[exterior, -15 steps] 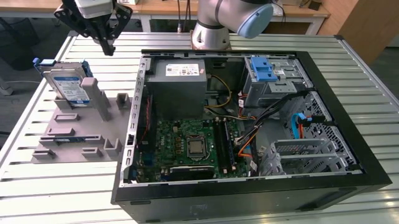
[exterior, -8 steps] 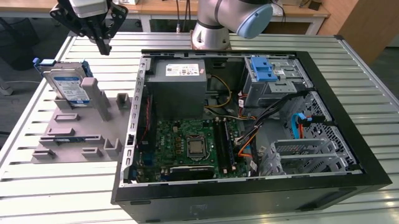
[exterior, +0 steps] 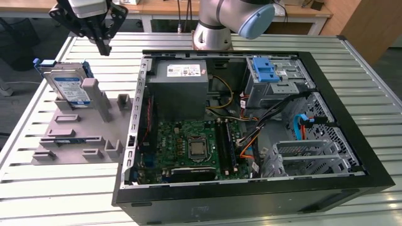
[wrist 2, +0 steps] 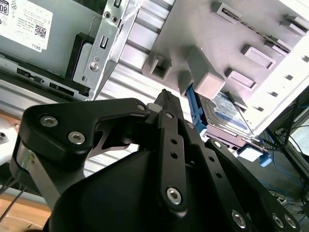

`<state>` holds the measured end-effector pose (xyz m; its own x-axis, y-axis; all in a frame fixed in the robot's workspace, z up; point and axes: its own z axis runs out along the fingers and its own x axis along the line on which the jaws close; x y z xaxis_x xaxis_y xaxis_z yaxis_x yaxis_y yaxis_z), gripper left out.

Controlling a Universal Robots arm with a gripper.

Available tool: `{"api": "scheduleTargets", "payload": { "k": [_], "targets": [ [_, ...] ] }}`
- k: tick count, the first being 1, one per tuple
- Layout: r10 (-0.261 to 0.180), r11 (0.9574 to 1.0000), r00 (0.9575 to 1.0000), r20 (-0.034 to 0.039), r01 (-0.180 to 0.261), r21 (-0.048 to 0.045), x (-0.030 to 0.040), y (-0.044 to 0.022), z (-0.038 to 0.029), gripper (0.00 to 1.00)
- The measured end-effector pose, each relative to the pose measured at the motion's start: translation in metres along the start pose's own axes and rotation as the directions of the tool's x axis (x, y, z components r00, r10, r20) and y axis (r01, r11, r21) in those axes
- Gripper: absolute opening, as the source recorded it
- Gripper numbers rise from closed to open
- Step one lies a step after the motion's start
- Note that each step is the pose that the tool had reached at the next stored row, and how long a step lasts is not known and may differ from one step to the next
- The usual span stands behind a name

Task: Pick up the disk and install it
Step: 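Reach for the disk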

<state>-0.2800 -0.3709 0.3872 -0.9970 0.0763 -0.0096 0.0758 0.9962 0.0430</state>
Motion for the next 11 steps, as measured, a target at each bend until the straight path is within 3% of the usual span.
{"api": "scheduleTargets", "payload": {
  "k": [11],
  "targets": [
    [0.000, 1.0000, 1.0000, -0.0002, 0.000, 0.0000, 0.0074, 0.0010, 0.0009, 0.11]
  ]
}}
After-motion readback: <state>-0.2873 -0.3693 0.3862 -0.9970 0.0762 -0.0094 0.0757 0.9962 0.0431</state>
